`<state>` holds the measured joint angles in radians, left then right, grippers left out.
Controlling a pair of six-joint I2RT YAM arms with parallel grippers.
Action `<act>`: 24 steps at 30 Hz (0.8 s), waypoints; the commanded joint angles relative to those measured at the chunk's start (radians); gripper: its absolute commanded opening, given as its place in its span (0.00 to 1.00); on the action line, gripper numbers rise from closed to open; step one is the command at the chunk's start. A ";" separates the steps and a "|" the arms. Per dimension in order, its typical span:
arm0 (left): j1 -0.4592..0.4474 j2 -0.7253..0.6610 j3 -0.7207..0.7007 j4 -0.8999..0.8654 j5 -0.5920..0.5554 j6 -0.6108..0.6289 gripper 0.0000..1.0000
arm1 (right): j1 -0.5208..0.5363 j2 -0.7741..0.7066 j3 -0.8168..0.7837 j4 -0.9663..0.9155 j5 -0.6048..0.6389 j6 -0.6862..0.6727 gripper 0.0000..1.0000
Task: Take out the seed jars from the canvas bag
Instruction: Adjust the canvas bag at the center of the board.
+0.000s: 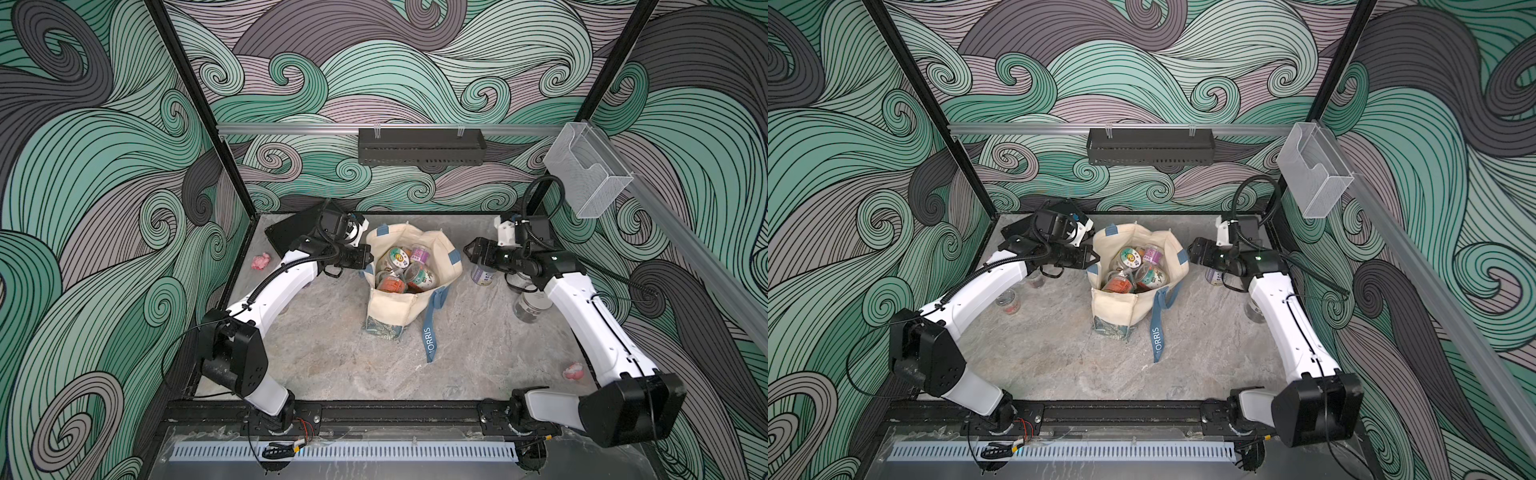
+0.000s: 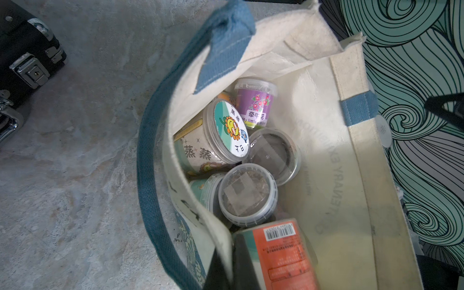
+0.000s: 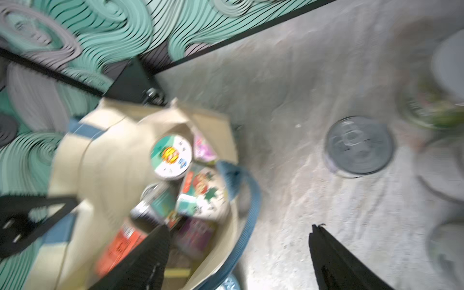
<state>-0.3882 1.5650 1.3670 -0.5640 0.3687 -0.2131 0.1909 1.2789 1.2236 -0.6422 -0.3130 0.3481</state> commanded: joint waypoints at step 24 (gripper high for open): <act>0.000 0.157 0.339 -0.115 -0.046 0.069 0.00 | 0.558 0.102 0.005 0.063 0.017 0.074 0.80</act>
<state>-0.3866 1.7470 1.6745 -0.6926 0.3073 -0.1638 0.7551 1.4357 1.2007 -0.5266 -0.4679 0.4126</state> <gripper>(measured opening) 0.049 0.802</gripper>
